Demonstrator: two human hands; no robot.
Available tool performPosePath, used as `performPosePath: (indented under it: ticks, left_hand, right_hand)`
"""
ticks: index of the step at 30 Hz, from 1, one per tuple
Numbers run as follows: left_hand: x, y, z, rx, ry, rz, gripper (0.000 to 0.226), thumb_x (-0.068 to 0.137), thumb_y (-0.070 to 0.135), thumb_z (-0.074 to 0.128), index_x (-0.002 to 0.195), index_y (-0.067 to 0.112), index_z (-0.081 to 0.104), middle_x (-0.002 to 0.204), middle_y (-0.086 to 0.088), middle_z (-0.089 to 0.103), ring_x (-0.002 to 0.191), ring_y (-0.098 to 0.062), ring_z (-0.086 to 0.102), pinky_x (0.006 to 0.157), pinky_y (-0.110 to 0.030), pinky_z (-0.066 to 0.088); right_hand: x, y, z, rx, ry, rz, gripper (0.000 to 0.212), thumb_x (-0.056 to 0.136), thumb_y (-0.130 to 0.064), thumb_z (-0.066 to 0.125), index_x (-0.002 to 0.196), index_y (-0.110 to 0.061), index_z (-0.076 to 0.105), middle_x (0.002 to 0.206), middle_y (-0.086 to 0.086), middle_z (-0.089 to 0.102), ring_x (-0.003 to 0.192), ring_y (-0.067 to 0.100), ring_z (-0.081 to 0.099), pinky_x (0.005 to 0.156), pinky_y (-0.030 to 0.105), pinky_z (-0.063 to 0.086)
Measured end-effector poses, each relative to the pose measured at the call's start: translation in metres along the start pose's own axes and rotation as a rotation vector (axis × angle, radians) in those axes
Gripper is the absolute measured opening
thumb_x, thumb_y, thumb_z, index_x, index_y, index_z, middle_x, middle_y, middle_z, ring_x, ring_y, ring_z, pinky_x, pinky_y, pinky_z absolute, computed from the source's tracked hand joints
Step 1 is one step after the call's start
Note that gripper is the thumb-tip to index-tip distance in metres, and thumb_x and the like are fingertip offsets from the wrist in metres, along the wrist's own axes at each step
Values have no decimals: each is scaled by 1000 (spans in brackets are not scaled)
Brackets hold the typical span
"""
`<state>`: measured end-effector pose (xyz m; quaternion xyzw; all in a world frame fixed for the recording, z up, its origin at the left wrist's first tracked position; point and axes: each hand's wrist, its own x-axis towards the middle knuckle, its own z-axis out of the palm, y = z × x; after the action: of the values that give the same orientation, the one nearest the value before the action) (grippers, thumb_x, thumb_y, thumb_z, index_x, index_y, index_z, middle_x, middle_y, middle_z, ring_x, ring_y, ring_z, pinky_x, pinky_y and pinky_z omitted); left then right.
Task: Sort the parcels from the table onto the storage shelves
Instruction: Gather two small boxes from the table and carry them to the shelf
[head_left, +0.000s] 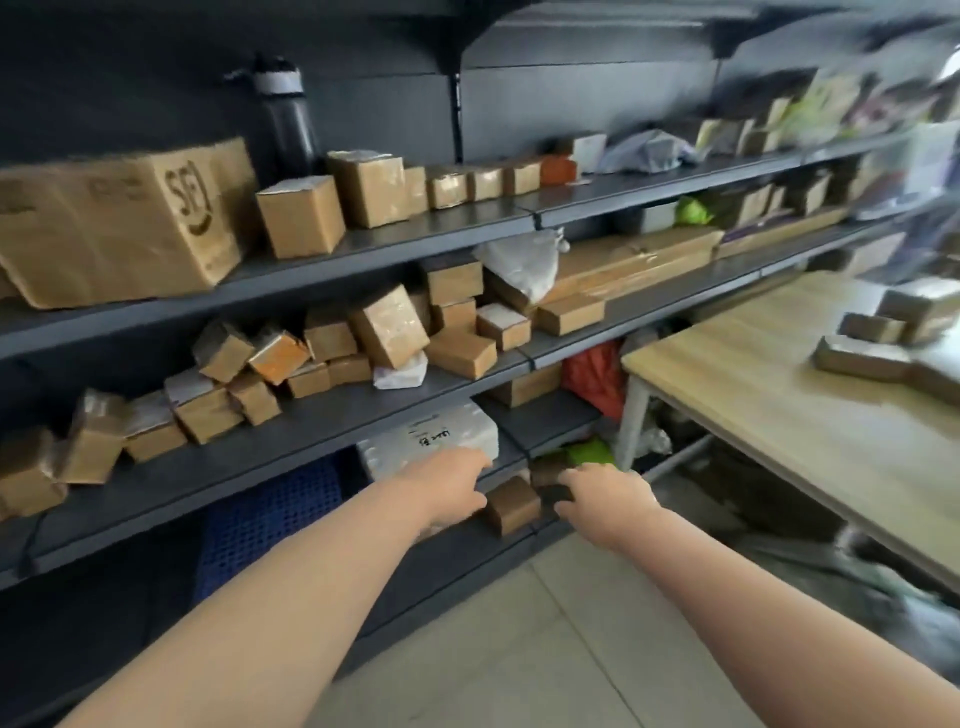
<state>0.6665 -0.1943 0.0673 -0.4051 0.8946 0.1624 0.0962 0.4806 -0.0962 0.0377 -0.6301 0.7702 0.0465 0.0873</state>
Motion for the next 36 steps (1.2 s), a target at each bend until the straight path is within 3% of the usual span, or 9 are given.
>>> performPosePath:
  ticks: [5,10,18,22,30,36]
  left_hand:
    - [79,87,-6,89,-24,182,54,92,31,57,143,23,41,142,-4,48,127,-26,48,104,-42,42]
    - [156,147,-8,170,-76,331,51,93,34,56,142,26,40,139,-1,49,121,-26,52,96,-43,46]
    - [281,215,-33,137,-148,526,53,94,34,57,142,24,40,142,-3,47,126,-25,49,98,-41,46]
    - [327,251,-40,70,-172,592,54,93,33,59,143,24,40,143,-3,47,127,-25,48,98,-38,44]
    - [381,325,-26,86,-272,724,58,95,26,60,148,19,36,151,-5,38,137,-24,38,109,-36,34]
    - [429,383,-21,127,-256,713,59,94,29,60,148,20,36,152,-4,38,137,-25,38,108,-36,34]
  right_hand:
    - [-15,98,-1,52,28,236,38,95,-44,43,123,-22,54,125,3,56,116,28,53,91,42,43]
    - [-11,172,6,75,29,398,41,97,-45,39,130,-22,50,131,2,53,119,26,51,90,40,42]
    - [22,257,-8,152,52,690,39,95,-49,42,125,-26,53,125,1,58,112,26,56,83,39,47]
    - [25,289,-9,206,71,832,44,96,-47,42,134,-27,48,133,1,55,119,26,54,87,40,46]
    - [27,353,4,248,9,993,47,97,-47,42,139,-27,43,137,2,52,124,25,50,93,39,42]
    - [45,427,6,299,22,1009,49,98,-47,41,142,-26,42,139,2,50,125,25,48,96,40,43]
